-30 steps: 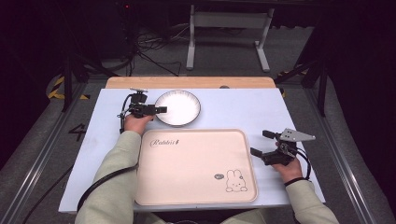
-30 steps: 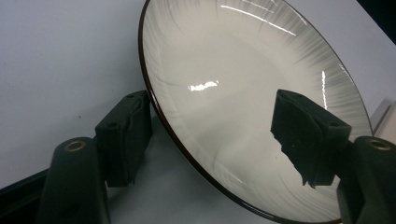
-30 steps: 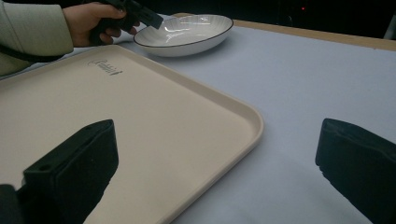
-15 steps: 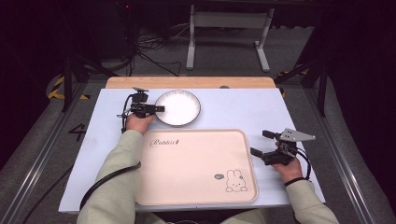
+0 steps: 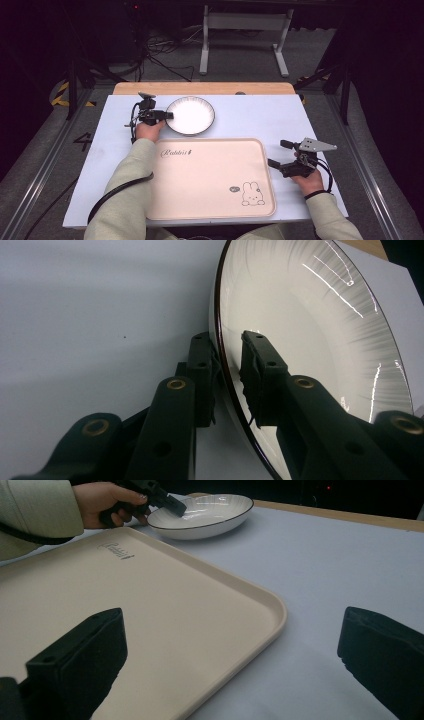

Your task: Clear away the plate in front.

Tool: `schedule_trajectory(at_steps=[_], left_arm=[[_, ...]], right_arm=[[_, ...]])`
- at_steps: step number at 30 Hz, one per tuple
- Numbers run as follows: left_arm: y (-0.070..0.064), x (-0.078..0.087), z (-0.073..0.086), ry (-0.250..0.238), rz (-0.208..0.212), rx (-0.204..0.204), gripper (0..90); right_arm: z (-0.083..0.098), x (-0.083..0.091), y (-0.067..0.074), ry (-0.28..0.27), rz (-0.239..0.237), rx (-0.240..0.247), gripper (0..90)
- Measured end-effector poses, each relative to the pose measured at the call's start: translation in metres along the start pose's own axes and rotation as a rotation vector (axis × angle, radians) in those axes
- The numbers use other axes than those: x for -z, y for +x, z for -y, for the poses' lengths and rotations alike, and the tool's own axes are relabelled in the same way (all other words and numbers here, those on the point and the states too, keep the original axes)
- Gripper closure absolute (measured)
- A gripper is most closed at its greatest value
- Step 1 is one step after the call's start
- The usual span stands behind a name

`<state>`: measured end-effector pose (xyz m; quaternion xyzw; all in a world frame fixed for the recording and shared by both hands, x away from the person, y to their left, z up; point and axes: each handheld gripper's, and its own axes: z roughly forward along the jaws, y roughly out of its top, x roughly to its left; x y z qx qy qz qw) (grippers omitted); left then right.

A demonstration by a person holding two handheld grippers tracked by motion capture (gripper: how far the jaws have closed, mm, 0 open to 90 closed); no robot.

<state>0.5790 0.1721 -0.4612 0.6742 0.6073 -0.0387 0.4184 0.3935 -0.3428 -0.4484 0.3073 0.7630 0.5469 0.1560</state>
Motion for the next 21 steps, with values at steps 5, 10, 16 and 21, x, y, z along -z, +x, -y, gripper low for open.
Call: schedule_trajectory(at_steps=[5, 10, 16, 21], left_arm=[[0.0011, -0.0001, 0.0017, -0.014, 0.009, 0.030, 76.6], [0.0043, 0.0013, 0.0020, -0.020, 0.030, 0.066, 79.3], [0.0018, 0.0029, 0.0023, -0.029, 0.016, 0.071, 80.5], [-0.0050, 0.0077, 0.0012, -0.046, 0.005, 0.055, 81.9]], right_arm=[[0.0000, 0.0000, 0.0001, 0.000, 0.001, 0.000, 0.2], [-0.0001, -0.0002, 0.0004, 0.000, 0.000, 0.001, 0.2], [-0.0002, -0.0003, 0.0004, -0.001, 0.000, -0.001, 0.2], [-0.0001, -0.0005, 0.0006, 0.001, 0.000, -0.001, 0.2]])
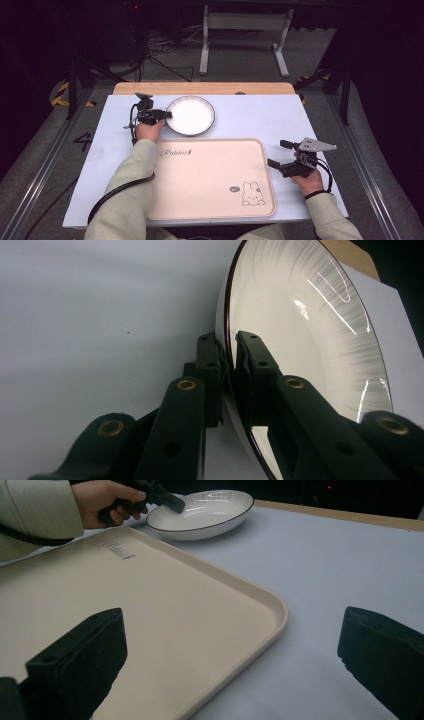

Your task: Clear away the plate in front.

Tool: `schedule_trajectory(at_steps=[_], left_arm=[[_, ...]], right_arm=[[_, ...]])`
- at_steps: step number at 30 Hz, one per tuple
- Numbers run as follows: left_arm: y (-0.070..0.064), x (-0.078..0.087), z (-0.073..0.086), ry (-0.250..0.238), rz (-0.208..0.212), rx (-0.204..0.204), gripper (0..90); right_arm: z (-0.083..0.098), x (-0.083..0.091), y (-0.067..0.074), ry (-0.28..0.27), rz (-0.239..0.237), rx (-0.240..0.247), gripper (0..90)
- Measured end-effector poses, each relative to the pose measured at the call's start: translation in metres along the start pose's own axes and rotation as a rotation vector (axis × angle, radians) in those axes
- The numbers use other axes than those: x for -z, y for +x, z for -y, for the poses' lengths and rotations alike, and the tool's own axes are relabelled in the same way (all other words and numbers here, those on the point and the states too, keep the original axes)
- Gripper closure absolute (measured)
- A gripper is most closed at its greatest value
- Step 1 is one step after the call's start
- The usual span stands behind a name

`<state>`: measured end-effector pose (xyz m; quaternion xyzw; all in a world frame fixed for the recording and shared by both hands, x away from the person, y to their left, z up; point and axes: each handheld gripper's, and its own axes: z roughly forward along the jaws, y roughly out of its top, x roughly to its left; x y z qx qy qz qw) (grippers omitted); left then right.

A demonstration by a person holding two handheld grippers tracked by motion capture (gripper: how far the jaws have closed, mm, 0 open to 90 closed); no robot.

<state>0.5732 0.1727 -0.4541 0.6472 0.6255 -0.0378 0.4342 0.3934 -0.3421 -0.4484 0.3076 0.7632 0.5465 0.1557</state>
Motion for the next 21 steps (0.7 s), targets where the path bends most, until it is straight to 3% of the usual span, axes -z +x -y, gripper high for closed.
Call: schedule_trajectory(at_steps=[5, 8, 16, 21], left_arm=[[-0.013, 0.007, -0.003, -0.038, 0.012, -0.043, 84.3], [-0.022, 0.009, -0.006, -0.038, -0.009, -0.101, 84.5], [-0.035, 0.013, -0.010, -0.051, -0.044, -0.144, 84.1], [-0.048, 0.020, -0.011, -0.084, -0.058, -0.225, 83.8]], right_arm=[[0.000, 0.000, 0.000, -0.004, -0.006, -0.010, 0.2], [0.000, 0.000, 0.000, -0.005, -0.005, -0.009, 0.2], [0.000, 0.000, 0.000, -0.006, -0.008, -0.011, 0.1], [0.000, 0.000, 0.000, -0.007, -0.011, -0.016, 0.1]])
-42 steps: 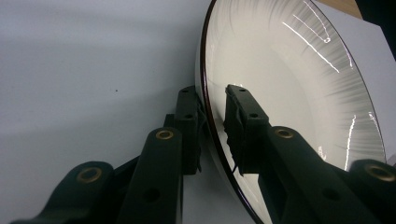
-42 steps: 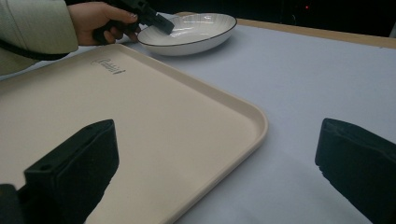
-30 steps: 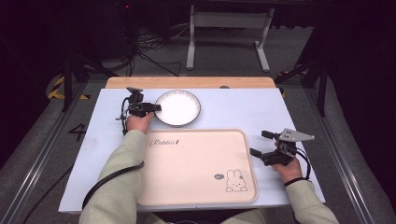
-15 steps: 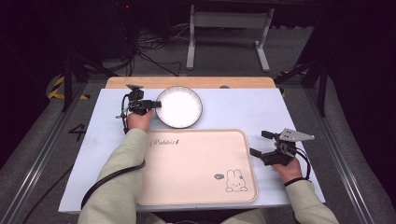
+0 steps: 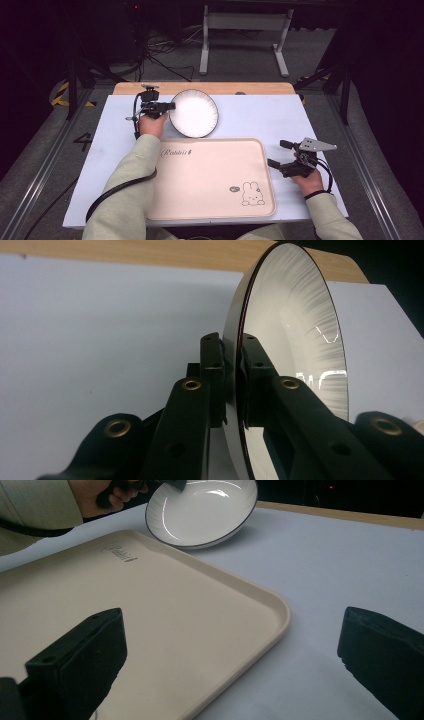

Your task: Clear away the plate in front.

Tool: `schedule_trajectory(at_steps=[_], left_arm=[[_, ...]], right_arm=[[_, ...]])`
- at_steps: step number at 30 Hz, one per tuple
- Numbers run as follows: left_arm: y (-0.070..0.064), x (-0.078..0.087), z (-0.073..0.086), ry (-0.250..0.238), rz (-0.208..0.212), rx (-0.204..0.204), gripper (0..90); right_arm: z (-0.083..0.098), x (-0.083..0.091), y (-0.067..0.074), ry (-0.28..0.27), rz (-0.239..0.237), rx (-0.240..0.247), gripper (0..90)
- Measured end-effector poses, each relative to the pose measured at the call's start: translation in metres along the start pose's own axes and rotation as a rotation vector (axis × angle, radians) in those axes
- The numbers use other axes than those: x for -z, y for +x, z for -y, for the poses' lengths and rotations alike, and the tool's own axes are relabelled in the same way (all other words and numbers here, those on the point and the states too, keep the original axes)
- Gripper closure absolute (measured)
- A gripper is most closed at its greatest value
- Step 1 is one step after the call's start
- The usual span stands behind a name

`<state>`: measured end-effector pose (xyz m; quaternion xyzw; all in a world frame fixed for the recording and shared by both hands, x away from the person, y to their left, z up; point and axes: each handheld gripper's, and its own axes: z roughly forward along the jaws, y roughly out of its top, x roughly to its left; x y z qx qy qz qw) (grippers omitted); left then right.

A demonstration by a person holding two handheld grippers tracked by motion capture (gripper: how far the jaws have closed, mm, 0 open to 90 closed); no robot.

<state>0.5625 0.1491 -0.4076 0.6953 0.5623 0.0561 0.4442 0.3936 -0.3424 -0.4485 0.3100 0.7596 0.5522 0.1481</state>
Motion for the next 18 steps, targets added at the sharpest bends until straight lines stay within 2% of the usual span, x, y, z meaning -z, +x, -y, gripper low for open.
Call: schedule_trajectory(at_steps=[8, 11, 18], left_arm=[[-0.013, 0.011, -0.009, -0.016, 0.014, -0.050, 83.7], [-0.018, 0.016, -0.013, -0.014, 0.008, -0.075, 83.7], [-0.028, 0.029, -0.020, -0.029, 0.018, -0.099, 83.6]], right_arm=[[0.000, 0.000, 0.000, -0.002, -0.003, -0.007, 0.1], [0.000, 0.000, 0.000, 0.000, -0.004, -0.009, 0.1], [0.000, 0.000, -0.001, -0.001, -0.003, -0.010, 0.1]])
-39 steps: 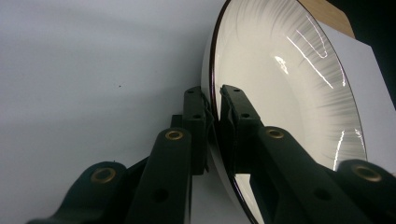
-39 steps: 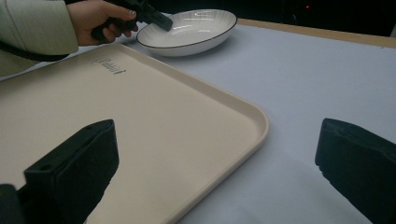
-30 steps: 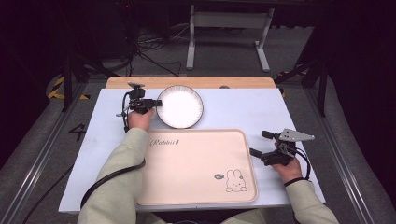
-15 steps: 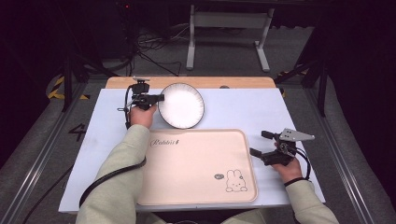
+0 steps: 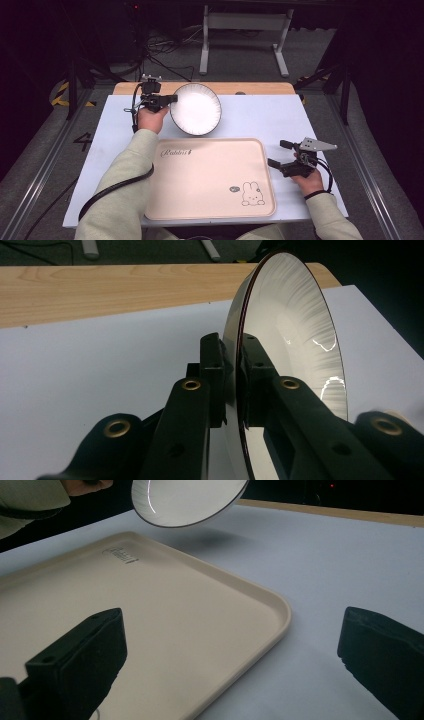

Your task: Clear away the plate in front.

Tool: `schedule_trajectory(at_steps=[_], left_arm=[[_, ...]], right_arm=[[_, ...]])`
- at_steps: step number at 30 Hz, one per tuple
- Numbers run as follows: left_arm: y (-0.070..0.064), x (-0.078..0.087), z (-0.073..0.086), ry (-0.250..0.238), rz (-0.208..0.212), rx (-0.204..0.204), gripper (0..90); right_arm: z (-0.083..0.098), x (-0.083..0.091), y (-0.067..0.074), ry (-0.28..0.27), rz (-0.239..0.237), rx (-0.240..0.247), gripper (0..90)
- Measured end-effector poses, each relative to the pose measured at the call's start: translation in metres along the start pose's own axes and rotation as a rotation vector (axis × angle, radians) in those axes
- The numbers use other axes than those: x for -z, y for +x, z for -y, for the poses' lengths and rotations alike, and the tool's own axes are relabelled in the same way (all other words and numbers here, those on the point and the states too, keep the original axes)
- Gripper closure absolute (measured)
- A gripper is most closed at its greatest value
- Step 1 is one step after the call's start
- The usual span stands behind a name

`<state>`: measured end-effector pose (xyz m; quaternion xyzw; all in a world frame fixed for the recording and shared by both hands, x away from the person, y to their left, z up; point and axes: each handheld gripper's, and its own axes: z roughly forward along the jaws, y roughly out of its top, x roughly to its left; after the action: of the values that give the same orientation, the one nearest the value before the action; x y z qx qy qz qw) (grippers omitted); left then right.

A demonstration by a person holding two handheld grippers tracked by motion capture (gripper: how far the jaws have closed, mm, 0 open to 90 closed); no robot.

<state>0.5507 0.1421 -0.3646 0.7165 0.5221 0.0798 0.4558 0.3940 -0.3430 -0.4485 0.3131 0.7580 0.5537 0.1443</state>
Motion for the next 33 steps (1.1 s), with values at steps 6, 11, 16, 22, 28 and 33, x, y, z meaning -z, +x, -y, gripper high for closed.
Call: schedule_trajectory(at_steps=[6, 11, 16, 22, 28, 33], left_arm=[[-0.006, 0.011, -0.004, -0.014, 0.000, -0.020, 83.5], [-0.011, 0.021, -0.007, -0.029, 0.004, -0.042, 83.5], [-0.016, 0.032, -0.005, -0.048, 0.031, -0.066, 83.4], [-0.019, 0.045, -0.003, -0.058, 0.043, -0.088, 83.4], [-0.022, 0.055, -0.003, -0.041, 0.074, -0.096, 83.4], [-0.030, 0.063, -0.002, -0.018, 0.100, -0.124, 83.4]], right_arm=[[0.000, 0.000, 0.000, -0.003, 0.003, 0.000, 0.1], [0.000, 0.001, 0.000, -0.004, 0.009, 0.001, 0.1], [0.000, 0.001, 0.000, -0.009, 0.011, 0.000, 0.1], [-0.001, 0.001, 0.000, -0.007, 0.012, 0.001, 0.1], [-0.001, 0.001, 0.000, -0.006, 0.012, 0.001, 0.1], [0.000, 0.001, 0.000, -0.006, 0.010, 0.001, 0.1]])
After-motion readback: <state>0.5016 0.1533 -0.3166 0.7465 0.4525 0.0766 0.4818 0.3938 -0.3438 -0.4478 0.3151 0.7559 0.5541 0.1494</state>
